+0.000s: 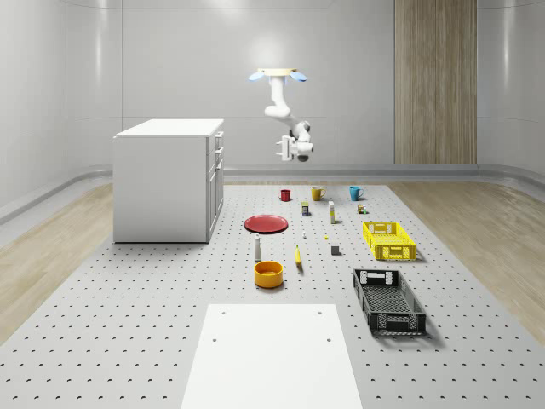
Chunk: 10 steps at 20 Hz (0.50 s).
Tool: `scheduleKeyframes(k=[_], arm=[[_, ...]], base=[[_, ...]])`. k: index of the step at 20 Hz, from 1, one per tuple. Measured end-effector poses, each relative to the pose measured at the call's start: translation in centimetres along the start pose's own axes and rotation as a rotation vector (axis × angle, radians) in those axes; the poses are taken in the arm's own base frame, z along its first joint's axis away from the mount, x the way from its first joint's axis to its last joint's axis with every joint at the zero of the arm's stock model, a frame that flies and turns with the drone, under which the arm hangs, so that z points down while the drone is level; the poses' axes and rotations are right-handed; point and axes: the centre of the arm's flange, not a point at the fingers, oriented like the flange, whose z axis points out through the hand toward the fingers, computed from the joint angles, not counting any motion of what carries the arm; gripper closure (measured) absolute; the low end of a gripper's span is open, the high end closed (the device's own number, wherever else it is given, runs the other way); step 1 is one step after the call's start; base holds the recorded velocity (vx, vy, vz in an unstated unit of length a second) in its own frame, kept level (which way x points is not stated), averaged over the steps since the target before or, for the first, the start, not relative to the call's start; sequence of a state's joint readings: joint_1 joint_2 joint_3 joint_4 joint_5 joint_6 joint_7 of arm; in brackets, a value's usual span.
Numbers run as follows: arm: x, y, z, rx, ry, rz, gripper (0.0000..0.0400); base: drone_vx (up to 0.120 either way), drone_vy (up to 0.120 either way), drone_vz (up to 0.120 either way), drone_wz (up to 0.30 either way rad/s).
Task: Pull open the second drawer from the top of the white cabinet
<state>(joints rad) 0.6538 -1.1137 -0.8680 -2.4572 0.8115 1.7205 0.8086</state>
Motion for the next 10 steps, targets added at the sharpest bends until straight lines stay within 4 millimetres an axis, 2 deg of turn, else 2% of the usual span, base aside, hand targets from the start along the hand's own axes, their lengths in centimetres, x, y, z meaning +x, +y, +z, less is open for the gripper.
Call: scheduleKeyframes(k=[10], arm=[[0.0,0.0,0.0,0.0,0.0,0.0,0.01]], base=[[0.12,-0.12,0.0,0.0]])
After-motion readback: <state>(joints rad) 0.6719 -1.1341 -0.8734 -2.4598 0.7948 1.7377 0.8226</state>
